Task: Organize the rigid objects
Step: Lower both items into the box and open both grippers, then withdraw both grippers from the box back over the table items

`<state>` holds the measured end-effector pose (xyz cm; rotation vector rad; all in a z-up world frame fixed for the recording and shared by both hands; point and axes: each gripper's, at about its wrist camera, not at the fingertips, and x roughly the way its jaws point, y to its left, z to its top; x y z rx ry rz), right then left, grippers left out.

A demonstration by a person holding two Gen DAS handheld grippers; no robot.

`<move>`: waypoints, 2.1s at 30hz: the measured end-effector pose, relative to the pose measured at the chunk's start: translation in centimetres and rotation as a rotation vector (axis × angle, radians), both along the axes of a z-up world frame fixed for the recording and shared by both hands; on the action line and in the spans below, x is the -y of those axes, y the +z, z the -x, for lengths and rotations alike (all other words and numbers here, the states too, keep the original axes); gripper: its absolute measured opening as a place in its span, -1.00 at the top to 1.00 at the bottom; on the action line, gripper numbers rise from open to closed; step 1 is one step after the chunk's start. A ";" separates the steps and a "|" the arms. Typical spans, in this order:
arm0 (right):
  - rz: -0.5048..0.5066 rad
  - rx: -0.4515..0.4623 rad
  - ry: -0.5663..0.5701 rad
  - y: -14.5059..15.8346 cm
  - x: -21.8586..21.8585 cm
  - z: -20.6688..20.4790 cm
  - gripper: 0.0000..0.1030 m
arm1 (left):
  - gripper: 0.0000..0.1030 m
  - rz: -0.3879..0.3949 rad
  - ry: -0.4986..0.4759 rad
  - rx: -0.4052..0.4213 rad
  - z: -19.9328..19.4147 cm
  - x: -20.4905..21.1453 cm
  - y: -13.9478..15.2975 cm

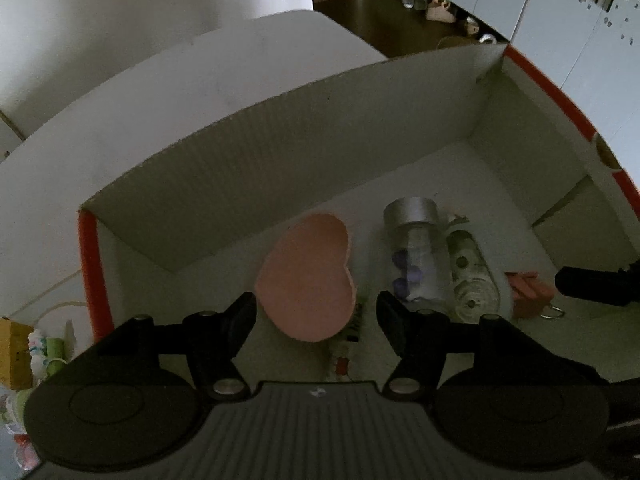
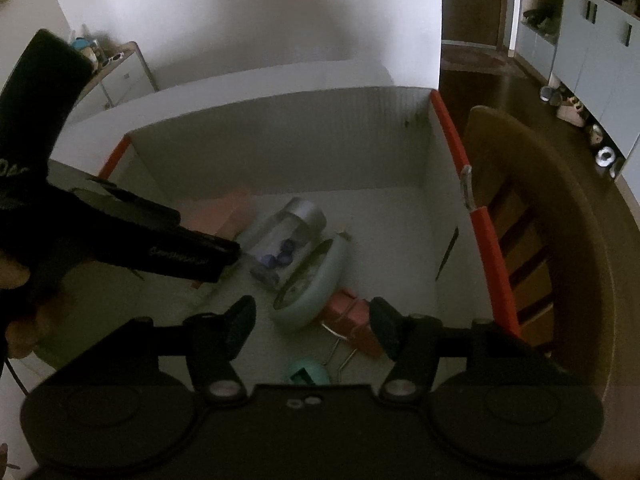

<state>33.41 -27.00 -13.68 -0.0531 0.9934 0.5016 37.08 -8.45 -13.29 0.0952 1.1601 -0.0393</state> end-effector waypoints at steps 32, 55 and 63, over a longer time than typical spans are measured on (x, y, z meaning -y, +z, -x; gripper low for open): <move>-0.158 0.172 -0.037 6.2 0.0 6.4 -0.93 | -0.48 0.082 0.015 0.288 8.4 -2.1 7.8; -0.230 0.219 -0.007 8.8 -10.1 13.3 -0.99 | -0.61 0.132 0.078 0.428 18.0 -14.0 9.8; -0.189 0.233 0.055 8.6 -15.9 15.1 -0.99 | -0.61 0.130 0.104 0.411 20.1 -20.1 8.0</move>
